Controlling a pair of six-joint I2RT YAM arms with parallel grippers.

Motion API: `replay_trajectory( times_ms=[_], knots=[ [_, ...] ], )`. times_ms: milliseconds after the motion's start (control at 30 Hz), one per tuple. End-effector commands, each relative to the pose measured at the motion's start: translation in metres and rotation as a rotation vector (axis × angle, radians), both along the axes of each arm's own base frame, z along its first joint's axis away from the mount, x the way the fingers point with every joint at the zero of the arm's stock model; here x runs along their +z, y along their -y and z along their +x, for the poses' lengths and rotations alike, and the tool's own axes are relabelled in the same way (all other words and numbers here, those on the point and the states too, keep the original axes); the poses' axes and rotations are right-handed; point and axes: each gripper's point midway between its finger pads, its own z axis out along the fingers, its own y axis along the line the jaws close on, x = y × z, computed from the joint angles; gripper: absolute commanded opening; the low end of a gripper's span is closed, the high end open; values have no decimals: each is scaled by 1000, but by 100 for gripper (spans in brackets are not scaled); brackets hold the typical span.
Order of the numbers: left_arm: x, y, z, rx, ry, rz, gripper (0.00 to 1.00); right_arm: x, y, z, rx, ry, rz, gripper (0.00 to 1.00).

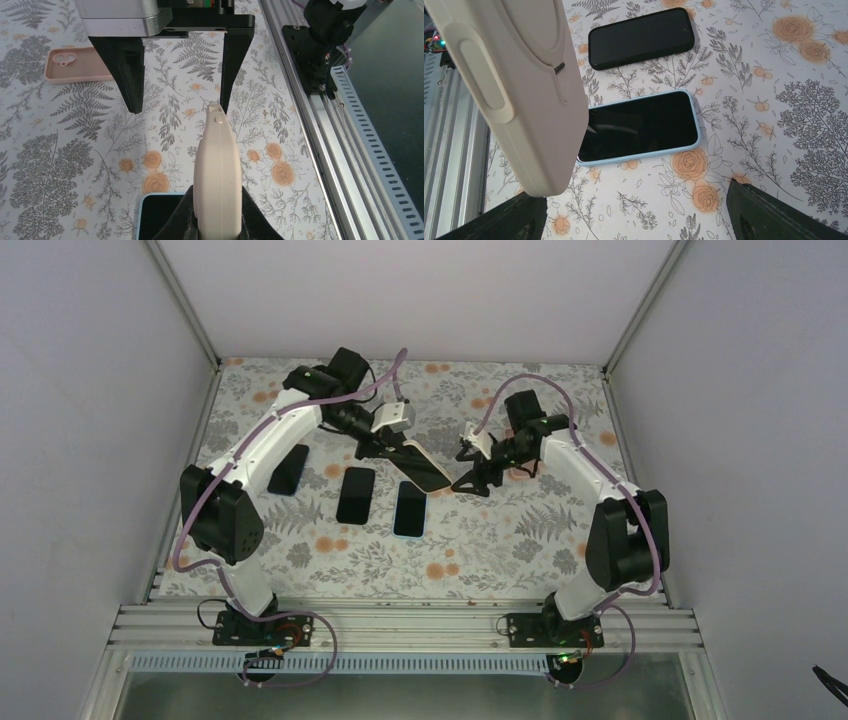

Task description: Take the phone out of the phone case

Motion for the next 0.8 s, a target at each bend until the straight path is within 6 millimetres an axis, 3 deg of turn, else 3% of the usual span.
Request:
replay_trajectory(
  times_ms=[0,167,433,633,767],
  knots=[
    [32,9,-17,-81,-8,-121,2,-1,1,23,-58,42,-11,92],
    [34,10,-28,-125,-42,-141,2,-2,5,38,-91,79,-35,92],
    [36,12,-41,-171,-87,-166,2,7,11,80,-154,116,-65,93],
    [34,15,-47,-186,-99,-171,2,20,8,96,-165,140,-56,93],
    [33,18,-46,-190,-102,-172,2,26,3,93,-142,124,-31,93]
  ],
)
